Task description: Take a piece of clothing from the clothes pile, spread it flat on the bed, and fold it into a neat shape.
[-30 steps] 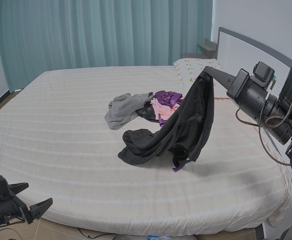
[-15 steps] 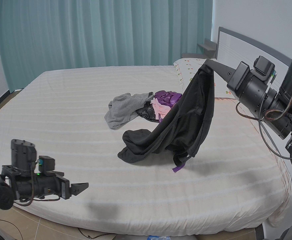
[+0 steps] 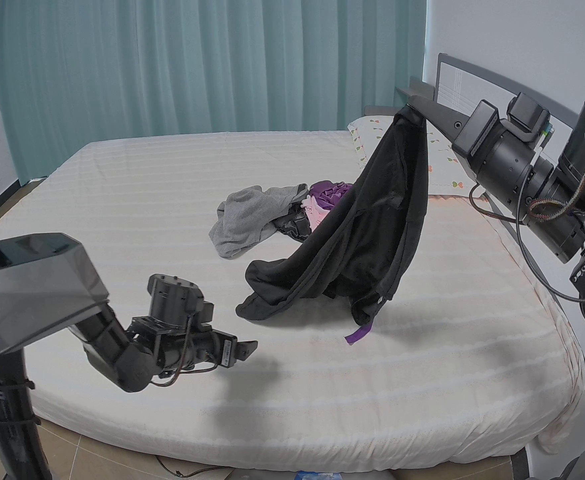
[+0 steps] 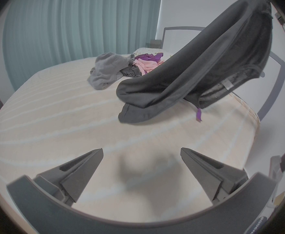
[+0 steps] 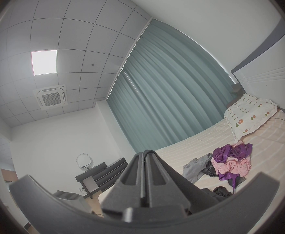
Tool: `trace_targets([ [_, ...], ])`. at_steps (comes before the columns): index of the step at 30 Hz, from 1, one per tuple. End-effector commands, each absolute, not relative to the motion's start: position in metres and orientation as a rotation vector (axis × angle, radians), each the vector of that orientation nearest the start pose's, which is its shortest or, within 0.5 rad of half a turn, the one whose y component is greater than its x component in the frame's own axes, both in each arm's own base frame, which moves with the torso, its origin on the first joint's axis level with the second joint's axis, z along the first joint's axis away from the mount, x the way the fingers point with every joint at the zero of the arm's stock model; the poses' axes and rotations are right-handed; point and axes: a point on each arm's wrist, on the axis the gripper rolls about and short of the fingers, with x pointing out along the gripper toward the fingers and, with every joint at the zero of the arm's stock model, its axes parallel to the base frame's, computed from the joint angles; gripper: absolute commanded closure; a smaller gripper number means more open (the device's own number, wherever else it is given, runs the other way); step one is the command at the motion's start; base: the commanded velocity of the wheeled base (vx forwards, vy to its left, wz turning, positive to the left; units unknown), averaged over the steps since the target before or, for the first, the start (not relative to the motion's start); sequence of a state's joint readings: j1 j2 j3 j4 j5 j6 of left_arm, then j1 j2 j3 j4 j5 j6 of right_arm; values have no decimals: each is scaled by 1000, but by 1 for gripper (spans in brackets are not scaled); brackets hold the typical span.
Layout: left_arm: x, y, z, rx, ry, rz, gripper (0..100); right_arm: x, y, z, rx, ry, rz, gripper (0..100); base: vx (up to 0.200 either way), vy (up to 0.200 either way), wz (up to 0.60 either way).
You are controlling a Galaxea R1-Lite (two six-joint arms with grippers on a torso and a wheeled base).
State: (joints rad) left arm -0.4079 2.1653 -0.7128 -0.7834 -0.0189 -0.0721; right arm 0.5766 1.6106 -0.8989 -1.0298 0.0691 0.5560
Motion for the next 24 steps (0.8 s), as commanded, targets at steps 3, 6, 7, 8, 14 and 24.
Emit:
trace_targets([
  [3, 360, -169, -36, 80, 658, -374, 0, 247, 162, 274, 615, -125, 711, 100, 0, 0, 0],
  [6, 377, -177, -41, 75, 613, -363, 0, 247, 162, 274, 615, -126, 710, 100, 0, 0, 0],
  [7, 380, -179, -41, 72, 604, -360, 0, 247, 162, 274, 615, -125, 711, 100, 0, 0, 0],
  [8, 384, -180, -41, 69, 595, -357, 0, 247, 163, 273, 615, -124, 711, 100, 0, 0, 0],
  [14, 404, -191, -49, 63, 552, -350, 0, 249, 162, 271, 613, -119, 707, 100, 0, 0, 0],
  [24, 406, -190, -49, -26, 554, -316, 100, 249, 161, 270, 612, -117, 701, 100, 0, 0, 0],
])
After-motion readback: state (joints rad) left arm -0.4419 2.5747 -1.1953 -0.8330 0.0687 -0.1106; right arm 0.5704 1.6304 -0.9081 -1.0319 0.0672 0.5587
